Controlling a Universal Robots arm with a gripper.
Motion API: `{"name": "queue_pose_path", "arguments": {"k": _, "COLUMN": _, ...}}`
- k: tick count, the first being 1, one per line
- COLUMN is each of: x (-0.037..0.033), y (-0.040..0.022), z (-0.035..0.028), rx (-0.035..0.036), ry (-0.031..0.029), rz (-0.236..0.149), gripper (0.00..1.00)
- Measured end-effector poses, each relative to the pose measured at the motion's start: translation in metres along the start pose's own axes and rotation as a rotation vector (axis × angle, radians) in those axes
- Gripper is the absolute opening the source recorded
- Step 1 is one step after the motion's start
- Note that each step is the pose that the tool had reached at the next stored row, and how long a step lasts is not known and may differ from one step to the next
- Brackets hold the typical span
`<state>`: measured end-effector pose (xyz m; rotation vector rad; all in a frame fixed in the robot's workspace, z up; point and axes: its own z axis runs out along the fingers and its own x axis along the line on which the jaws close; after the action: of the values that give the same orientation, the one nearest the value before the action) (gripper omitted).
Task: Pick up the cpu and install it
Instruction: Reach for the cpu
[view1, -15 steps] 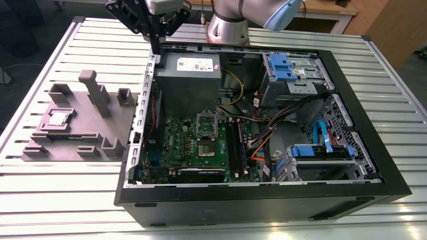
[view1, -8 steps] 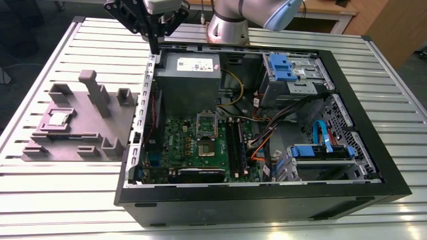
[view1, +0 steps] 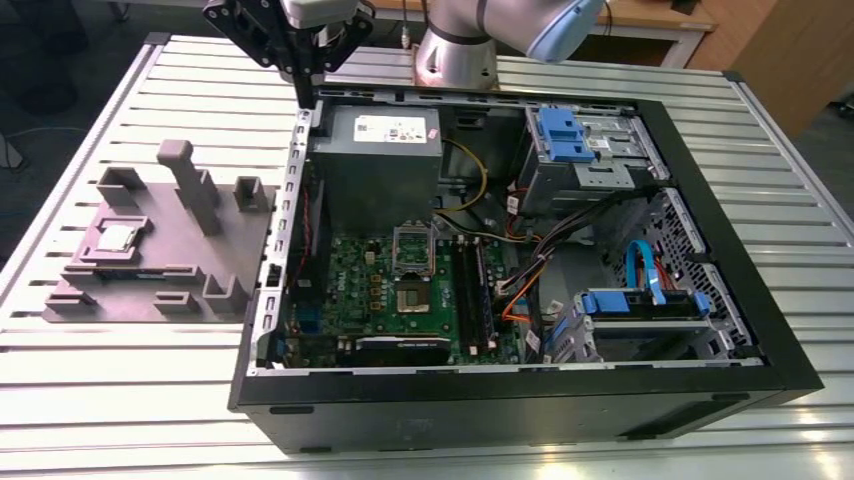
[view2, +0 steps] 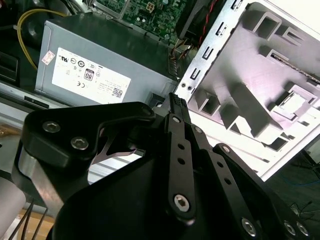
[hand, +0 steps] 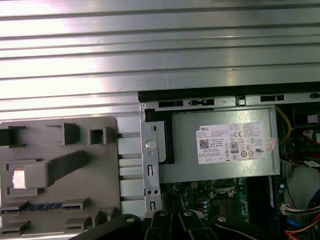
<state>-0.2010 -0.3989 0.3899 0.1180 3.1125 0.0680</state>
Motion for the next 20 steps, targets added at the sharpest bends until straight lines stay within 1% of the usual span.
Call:
{"name": "queue_pose_path", "arguments": {"k": 16, "x": 0.0058, "y": -0.0004, "z": -0.0002, "rx": 0.0, "ry": 0.0, "rz": 0.0, "gripper": 0.1}}
{"name": "queue_pose_path", "arguments": {"k": 17, "x": 0.0065, "y": -0.0005, "z": -0.0002, "rx": 0.0, "ry": 0.0001, "rz": 0.0, "gripper": 0.1}}
{"name": "queue_pose_path", "arguments": {"k": 18, "x": 0.0094, "y": -0.0007, "z": -0.0003, "rx": 0.0, "ry": 0.0, "rz": 0.0, "gripper": 0.1}}
{"name": "queue_pose_path", "arguments": {"k": 20, "x": 0.0096, "y": -0.0007, "z": -0.0003, "rx": 0.0001, "ry": 0.0001, "rz": 0.0, "gripper": 0.1}}
